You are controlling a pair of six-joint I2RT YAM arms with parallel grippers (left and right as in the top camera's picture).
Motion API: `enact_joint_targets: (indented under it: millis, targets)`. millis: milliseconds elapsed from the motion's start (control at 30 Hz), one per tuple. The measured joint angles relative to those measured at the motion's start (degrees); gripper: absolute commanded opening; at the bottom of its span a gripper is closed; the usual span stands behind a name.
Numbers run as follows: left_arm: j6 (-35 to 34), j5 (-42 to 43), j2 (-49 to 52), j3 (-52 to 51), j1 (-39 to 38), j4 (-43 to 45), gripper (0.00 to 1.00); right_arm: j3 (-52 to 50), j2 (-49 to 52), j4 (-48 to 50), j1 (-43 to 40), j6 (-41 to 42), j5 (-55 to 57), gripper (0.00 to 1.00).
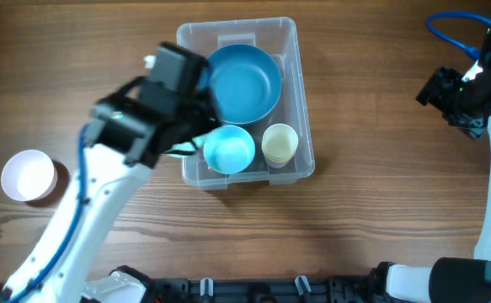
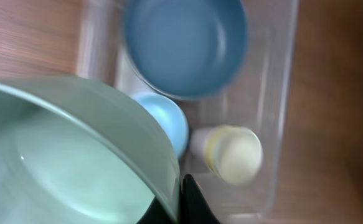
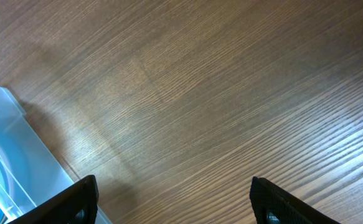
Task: Pack container
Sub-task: 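Drop the mint bowl onto the light blue bowl in the container, then move the left gripper to the pink bowl and grasp its rim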
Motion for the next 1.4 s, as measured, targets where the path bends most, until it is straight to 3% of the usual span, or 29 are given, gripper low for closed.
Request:
enact_joint_targets:
  millis: [167,400,433,467,533,867,1167,1400]
  targets:
    - [-2.05,0.26,8.92,0.13,-7.58,1.57,0.04,0.00,0.00,-0.02,0.00,0.00,0.00,0.79]
    - [-2.78,0.24,20.50,0.13,-8.41,1.73,0.06,0.00,0.00,-0.07,0.00,0.00,0.00,0.79]
    - [-2.84,0.22,21.51,0.13,-8.41,1.73,0.14,0.00,0.00,-0.07,0.00,0.00,0.00,0.79]
    - [-2.95,0.22,22.03,0.13,-8.41,1.73,0.42,0.00,0.00,-0.07,0.00,0.00,0.00,0.79]
    - [-2.97,0.02,22.21,0.13,-8.41,1.79,0.71,0.00,0.00,-0.07,0.00,0.00,0.00,0.79]
    - [-2.69,-1.68,21.00,0.13,-3.26,-0.76,0.75,0.00,0.00,-0.44,0.00,0.00,-0.02,0.79]
    - [-1.11,-7.65,3.08,0.15,17.75,-4.42,0.82,0.00,0.00,-0.42,0.00,-0.22,0.00,0.79]
    - [1.90,-8.90,1.57,0.17,33.59,-6.47,0.84,0.00,0.59,-0.39,0.00,-0.22,0.00,0.79]
